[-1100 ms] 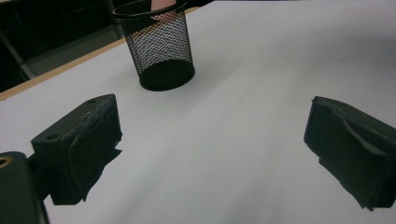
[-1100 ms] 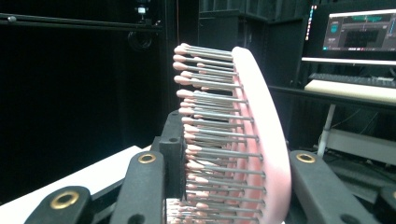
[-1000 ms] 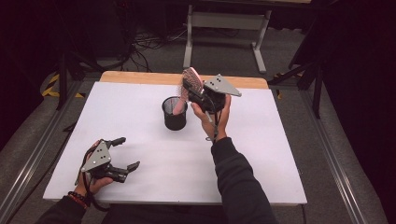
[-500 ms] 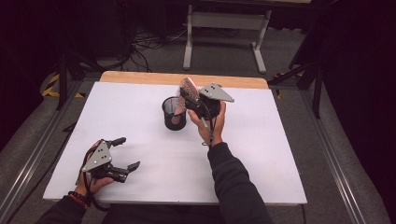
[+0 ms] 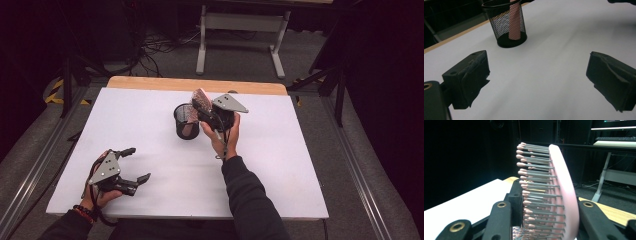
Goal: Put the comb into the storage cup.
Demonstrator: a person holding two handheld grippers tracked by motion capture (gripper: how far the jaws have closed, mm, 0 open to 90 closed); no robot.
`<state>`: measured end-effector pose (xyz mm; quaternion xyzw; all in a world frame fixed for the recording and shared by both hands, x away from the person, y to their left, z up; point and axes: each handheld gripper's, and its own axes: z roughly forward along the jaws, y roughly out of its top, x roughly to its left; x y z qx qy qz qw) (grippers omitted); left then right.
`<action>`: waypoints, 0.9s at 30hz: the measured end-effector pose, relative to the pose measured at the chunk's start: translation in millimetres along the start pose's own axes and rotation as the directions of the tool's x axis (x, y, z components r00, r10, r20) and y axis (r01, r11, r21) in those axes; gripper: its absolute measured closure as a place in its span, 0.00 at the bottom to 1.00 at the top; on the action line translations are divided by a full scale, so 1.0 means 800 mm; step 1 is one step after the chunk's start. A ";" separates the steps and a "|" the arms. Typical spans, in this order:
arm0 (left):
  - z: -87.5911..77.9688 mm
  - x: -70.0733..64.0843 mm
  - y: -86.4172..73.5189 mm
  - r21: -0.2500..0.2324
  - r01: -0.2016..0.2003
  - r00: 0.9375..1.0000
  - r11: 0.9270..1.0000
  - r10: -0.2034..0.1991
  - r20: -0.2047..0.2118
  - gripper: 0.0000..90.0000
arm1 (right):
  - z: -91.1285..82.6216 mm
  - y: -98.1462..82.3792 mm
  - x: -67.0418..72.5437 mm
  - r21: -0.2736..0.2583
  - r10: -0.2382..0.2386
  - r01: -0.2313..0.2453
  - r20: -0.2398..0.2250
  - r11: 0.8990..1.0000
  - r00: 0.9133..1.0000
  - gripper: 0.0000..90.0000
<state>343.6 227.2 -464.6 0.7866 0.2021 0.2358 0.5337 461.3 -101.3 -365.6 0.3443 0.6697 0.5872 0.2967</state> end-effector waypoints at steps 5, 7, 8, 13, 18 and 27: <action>0.001 0.000 0.000 0.001 0.000 1.000 1.000 0.000 -0.001 0.06 | -0.001 -0.001 -0.002 -0.002 0.007 -0.007 0.002 1.000 1.000 0.69; 0.001 0.000 -0.001 0.000 0.001 1.000 1.000 -0.001 0.000 0.06 | -0.001 -0.003 -0.003 -0.002 0.007 -0.007 0.002 1.000 1.000 0.68; 0.001 0.000 -0.001 0.003 0.001 1.000 1.000 -0.001 0.000 0.06 | -0.001 -0.004 -0.004 0.000 0.010 -0.010 0.000 1.000 1.000 0.68; 0.002 -0.001 0.000 0.007 -0.003 1.000 1.000 0.003 0.000 0.06 | -0.002 -0.009 -0.005 0.004 0.007 -0.007 0.013 1.000 1.000 0.66; 0.003 0.000 -0.001 0.011 -0.002 1.000 1.000 0.002 0.002 0.06 | -0.005 -0.012 -0.005 0.010 -0.011 0.010 0.049 1.000 0.999 0.63; 0.006 -0.002 -0.001 0.029 -0.008 1.000 1.000 0.007 0.019 0.07 | -0.008 -0.018 -0.010 0.027 -0.013 0.011 0.068 1.000 0.998 0.60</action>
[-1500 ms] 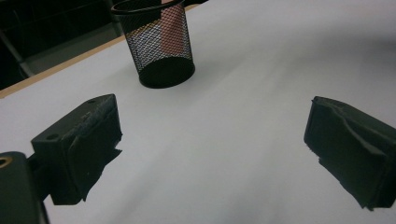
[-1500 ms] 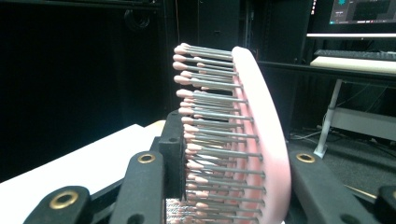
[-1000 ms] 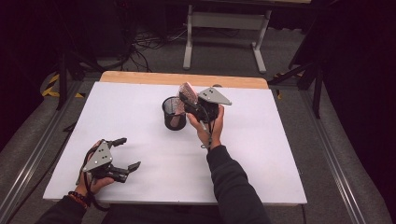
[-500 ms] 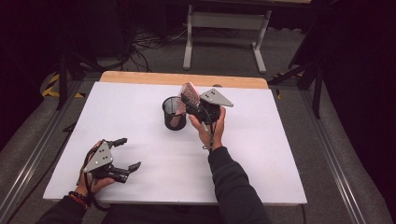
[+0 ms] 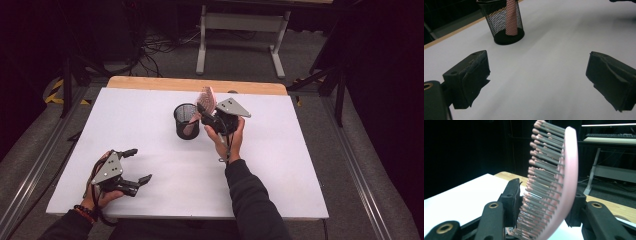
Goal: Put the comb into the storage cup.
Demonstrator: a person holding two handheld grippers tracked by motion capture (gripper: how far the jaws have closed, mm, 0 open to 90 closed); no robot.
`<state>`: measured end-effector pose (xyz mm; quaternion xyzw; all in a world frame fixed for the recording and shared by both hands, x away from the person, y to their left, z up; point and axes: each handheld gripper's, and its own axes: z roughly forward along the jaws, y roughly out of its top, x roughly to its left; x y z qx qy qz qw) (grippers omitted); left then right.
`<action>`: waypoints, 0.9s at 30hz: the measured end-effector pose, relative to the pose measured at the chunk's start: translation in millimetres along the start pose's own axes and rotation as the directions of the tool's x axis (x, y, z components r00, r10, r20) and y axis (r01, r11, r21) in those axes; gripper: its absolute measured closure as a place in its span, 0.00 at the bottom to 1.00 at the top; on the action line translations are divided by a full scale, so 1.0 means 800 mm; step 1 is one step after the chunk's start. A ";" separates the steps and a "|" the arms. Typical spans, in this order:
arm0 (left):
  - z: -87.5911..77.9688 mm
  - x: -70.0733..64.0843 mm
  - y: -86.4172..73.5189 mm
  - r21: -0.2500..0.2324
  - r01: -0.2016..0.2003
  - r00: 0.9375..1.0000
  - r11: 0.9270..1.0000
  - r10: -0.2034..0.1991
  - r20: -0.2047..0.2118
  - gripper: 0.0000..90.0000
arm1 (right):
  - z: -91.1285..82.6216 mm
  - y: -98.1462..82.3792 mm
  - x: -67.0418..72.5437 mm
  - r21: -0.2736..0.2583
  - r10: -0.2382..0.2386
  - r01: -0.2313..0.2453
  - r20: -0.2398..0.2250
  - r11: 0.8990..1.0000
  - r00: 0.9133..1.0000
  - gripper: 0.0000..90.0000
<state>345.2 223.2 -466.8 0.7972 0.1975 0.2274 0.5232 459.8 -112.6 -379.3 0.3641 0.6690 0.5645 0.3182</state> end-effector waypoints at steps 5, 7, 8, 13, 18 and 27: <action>0.000 0.000 0.000 0.000 0.001 1.000 1.000 -0.001 -0.002 0.07 | 0.000 -0.006 -0.001 0.006 0.009 -0.009 -0.002 1.000 1.000 0.58; 0.000 0.000 0.000 0.003 -0.001 1.000 1.000 0.001 -0.001 0.07 | -0.001 -0.008 -0.001 0.014 0.004 -0.004 0.002 1.000 1.000 0.58; 0.001 0.000 0.000 0.007 -0.003 1.000 1.000 0.003 -0.008 0.07 | -0.001 -0.009 -0.001 0.015 0.003 -0.003 0.002 1.000 1.000 0.58; 0.001 0.000 0.000 0.003 0.000 1.000 1.000 0.000 -0.014 0.07 | -0.001 -0.016 -0.003 0.031 0.009 -0.009 0.009 0.999 1.000 0.55; 0.002 -0.002 0.001 0.013 -0.009 1.000 1.000 0.009 -0.018 0.07 | -0.003 -0.021 -0.005 0.031 0.017 -0.017 0.001 0.999 1.000 0.53; 0.003 -0.002 0.001 0.013 -0.013 1.000 1.000 0.013 -0.026 0.07 | -0.007 -0.025 -0.011 0.030 0.049 -0.049 -0.007 0.998 0.999 0.44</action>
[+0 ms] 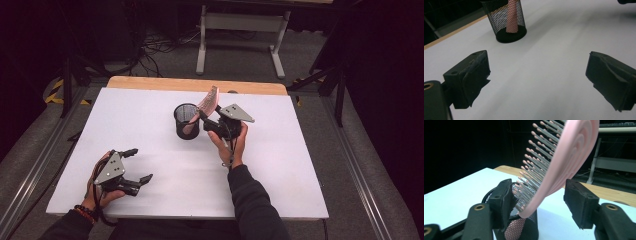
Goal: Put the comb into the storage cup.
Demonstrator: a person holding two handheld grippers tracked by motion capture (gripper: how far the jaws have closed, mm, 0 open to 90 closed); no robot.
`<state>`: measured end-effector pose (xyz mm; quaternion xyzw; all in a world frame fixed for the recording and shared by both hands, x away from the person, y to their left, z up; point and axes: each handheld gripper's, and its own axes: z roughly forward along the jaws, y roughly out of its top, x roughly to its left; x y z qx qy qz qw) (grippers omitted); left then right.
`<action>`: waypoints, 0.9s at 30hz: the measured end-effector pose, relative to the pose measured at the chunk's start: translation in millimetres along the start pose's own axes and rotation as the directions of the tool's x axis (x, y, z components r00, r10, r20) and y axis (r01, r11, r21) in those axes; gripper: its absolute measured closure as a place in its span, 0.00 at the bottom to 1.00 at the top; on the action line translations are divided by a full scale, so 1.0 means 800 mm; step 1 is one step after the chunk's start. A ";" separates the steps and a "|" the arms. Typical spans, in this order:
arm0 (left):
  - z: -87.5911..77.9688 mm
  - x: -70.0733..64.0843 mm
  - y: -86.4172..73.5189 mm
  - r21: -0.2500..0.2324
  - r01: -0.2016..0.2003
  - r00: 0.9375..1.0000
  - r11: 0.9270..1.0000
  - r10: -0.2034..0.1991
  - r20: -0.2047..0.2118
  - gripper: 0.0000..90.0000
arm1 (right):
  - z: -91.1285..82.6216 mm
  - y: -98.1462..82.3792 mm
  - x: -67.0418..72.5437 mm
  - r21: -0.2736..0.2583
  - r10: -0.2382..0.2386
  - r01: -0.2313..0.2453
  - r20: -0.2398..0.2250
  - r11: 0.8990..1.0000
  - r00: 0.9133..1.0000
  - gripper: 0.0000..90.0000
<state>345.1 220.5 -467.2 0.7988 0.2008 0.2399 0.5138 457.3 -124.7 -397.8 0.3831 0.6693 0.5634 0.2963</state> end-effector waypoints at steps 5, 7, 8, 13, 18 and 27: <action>0.000 0.000 0.000 0.004 0.000 1.000 1.000 0.000 0.003 0.07 | -0.004 0.003 0.001 0.011 -0.030 0.030 0.008 1.000 1.000 0.40; 0.001 0.000 0.000 0.010 -0.003 1.000 1.000 0.003 0.001 0.07 | -0.005 0.004 0.001 0.016 -0.036 0.036 0.005 0.999 0.999 0.38; 0.001 0.000 0.000 0.010 -0.003 1.000 1.000 0.003 0.002 0.07 | -0.006 0.005 0.002 0.018 -0.039 0.039 0.004 0.999 0.999 0.38; 0.001 0.000 0.000 0.008 -0.002 1.000 1.000 0.002 -0.004 0.07 | -0.009 0.009 0.006 0.027 -0.081 0.081 0.000 0.996 0.997 0.31; 0.000 -0.002 0.001 0.000 -0.003 1.000 1.000 0.003 -0.022 0.07 | -0.011 0.013 0.008 0.024 -0.108 0.108 0.002 0.994 0.994 0.29; 0.000 -0.002 0.002 0.000 -0.006 1.000 1.000 0.006 -0.024 0.07 | -0.020 0.029 0.014 0.008 -0.173 0.173 0.016 0.985 0.985 0.28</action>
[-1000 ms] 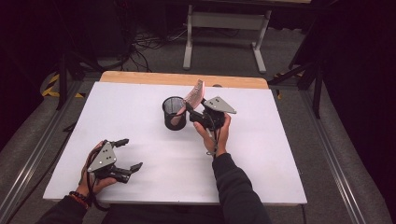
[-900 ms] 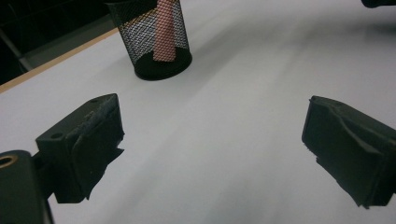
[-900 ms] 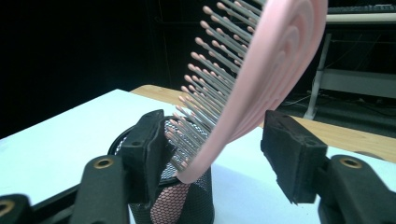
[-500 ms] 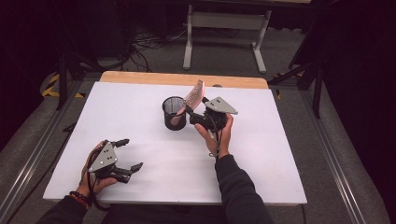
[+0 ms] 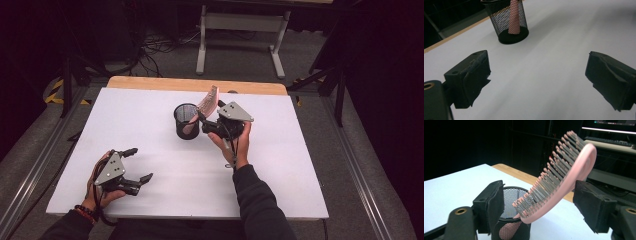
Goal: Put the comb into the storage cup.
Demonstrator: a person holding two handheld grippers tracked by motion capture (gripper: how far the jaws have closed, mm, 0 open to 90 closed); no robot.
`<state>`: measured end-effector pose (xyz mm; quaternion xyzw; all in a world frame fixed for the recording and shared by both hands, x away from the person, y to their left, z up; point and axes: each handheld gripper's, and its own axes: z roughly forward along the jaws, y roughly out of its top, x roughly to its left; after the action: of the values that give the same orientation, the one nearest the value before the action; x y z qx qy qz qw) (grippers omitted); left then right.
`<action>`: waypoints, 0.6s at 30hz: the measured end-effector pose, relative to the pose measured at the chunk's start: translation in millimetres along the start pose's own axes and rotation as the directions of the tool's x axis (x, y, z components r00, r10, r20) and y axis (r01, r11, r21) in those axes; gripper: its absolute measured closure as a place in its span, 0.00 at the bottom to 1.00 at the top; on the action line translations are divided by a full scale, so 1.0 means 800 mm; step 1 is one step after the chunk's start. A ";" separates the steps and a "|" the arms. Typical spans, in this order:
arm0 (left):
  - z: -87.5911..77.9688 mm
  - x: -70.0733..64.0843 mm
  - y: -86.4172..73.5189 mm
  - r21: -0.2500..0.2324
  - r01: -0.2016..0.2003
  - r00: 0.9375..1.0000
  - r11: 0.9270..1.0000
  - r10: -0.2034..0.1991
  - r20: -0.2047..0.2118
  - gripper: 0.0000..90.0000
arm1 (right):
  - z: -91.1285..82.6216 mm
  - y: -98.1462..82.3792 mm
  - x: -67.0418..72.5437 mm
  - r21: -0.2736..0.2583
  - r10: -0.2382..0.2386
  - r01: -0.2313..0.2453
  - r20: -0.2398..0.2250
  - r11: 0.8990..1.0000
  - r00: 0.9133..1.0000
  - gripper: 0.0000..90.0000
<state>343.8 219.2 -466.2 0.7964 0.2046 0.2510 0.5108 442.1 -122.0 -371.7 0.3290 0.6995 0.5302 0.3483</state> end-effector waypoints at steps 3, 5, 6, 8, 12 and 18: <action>0.001 0.000 0.000 0.007 -0.003 1.000 1.000 0.003 0.010 0.08 | -0.001 0.003 0.000 -0.003 -0.015 0.015 0.000 1.000 1.000 0.28; 0.001 0.000 0.000 0.007 -0.005 1.000 1.000 0.005 0.011 0.08 | -0.003 0.005 0.001 -0.002 -0.023 0.023 0.000 1.000 1.000 0.28; 0.001 0.000 0.000 0.005 -0.004 1.000 1.000 0.004 0.009 0.08 | -0.004 0.006 0.001 -0.004 -0.026 0.026 -0.002 1.000 1.000 0.28; 0.001 0.000 0.000 0.003 -0.004 1.000 1.000 0.004 0.009 0.08 | -0.005 0.007 0.001 -0.003 -0.032 0.032 -0.002 0.999 0.999 0.28; -0.001 0.002 -0.001 -0.008 0.004 1.000 1.000 -0.004 0.001 0.08 | -0.008 0.010 0.001 -0.007 -0.046 0.046 0.002 0.999 0.999 0.27; -0.002 0.003 -0.001 -0.016 0.013 1.000 1.000 -0.013 -0.007 0.08 | -0.013 0.013 0.002 -0.010 -0.071 0.071 0.022 0.997 0.997 0.25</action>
<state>344.9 221.9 -465.8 0.7902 0.2097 0.2520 0.5178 433.8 -123.4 -359.7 0.3078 0.7040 0.5178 0.3762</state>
